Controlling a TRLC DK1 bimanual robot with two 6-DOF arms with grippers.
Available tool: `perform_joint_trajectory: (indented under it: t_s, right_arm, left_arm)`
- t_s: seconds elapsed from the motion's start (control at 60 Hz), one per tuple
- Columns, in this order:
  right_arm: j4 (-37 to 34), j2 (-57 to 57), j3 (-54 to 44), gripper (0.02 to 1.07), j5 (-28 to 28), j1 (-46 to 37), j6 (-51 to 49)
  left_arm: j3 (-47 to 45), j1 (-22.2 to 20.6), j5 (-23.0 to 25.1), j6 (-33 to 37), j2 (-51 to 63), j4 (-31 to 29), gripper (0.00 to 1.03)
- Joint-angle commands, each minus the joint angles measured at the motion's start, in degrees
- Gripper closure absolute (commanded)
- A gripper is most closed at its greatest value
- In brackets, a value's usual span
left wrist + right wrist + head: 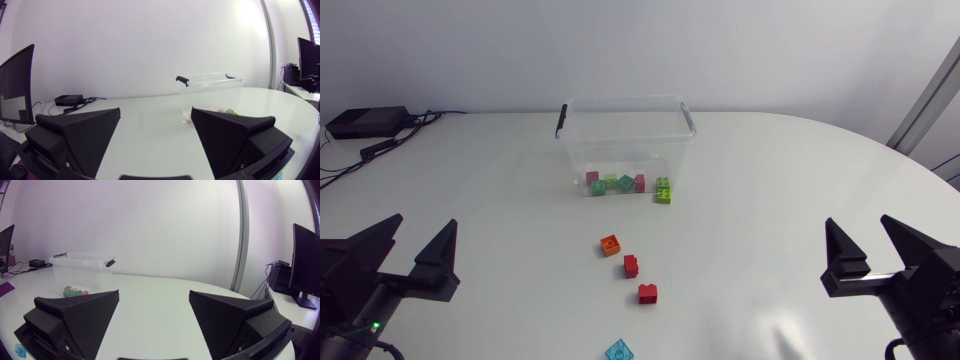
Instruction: Place the duplo bricks in the container
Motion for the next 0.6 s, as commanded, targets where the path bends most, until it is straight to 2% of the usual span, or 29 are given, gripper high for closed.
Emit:
perform_joint_trajectory:
  t_s: [0.0, 0.583]
  right_arm:
    - [-0.19, -0.30, -1.37, 0.06, -0.21, 0.56, 1.09]
    - [-0.19, -0.30, -1.37, 0.06, -0.12, 0.56, 1.09]
  left_arm:
    - [-1.43, 0.23, 0.17, -0.71, -0.67, 0.21, 0.04]
    - [-1.43, -0.21, 0.17, -0.71, -0.67, 0.21, 0.05]
